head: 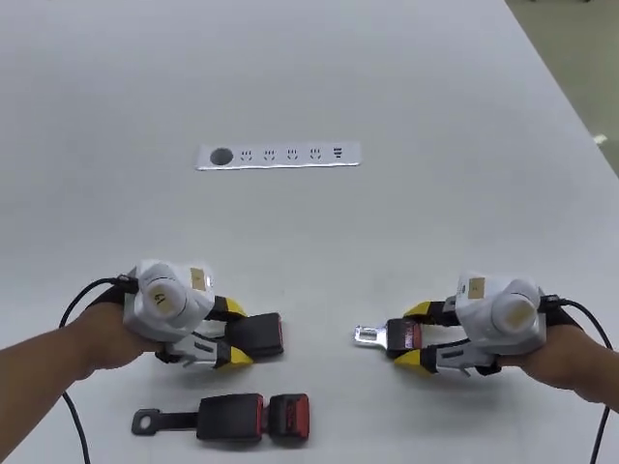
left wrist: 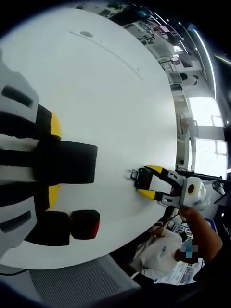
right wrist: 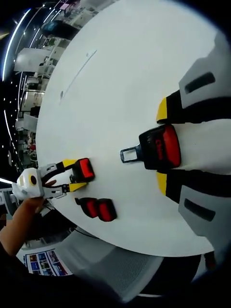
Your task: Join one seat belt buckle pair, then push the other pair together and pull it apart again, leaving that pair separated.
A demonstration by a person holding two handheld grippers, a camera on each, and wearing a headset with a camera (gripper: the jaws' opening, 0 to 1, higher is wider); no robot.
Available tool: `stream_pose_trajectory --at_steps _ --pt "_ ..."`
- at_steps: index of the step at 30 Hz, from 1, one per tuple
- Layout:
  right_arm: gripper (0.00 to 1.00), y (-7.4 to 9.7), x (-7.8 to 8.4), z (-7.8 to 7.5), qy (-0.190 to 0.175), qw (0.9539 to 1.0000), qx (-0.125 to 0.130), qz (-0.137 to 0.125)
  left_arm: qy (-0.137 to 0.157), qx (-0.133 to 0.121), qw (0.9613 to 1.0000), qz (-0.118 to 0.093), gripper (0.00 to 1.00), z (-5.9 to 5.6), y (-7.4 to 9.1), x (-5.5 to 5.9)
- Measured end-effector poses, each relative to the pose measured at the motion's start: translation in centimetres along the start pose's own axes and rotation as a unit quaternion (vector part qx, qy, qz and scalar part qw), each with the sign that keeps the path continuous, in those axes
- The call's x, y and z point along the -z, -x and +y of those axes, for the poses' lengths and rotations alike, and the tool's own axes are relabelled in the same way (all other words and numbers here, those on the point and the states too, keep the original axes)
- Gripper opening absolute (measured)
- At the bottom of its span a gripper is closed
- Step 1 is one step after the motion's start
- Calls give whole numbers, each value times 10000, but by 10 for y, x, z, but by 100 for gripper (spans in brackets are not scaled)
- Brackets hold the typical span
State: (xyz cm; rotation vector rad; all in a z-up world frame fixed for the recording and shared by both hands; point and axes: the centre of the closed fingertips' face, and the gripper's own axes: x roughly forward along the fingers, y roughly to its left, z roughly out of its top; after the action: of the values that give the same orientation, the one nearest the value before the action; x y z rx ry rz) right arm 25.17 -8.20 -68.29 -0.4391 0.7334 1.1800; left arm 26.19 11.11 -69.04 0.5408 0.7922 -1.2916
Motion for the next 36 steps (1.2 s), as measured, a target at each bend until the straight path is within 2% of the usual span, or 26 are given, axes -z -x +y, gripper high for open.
stream_pose_trajectory --at_steps 5,9,15,24,36 --pt "35 -3 3 -3 70 10000 -11 53 -446 65 9989 101 34 1 0 2" --pt "34 -4 3 -4 120 9999 -54 77 -637 214 9975 237 34 -2 -1 0" --pt "34 -5 4 -3 315 9989 -194 271 -802 348 9954 385 34 -2 -1 0" --pt "34 -8 4 -1 484 9975 -343 387 -873 439 9939 519 34 -2 1 0" --pt "34 -19 -10 7 527 9974 -356 329 -864 417 9936 594 33 2 1 3"
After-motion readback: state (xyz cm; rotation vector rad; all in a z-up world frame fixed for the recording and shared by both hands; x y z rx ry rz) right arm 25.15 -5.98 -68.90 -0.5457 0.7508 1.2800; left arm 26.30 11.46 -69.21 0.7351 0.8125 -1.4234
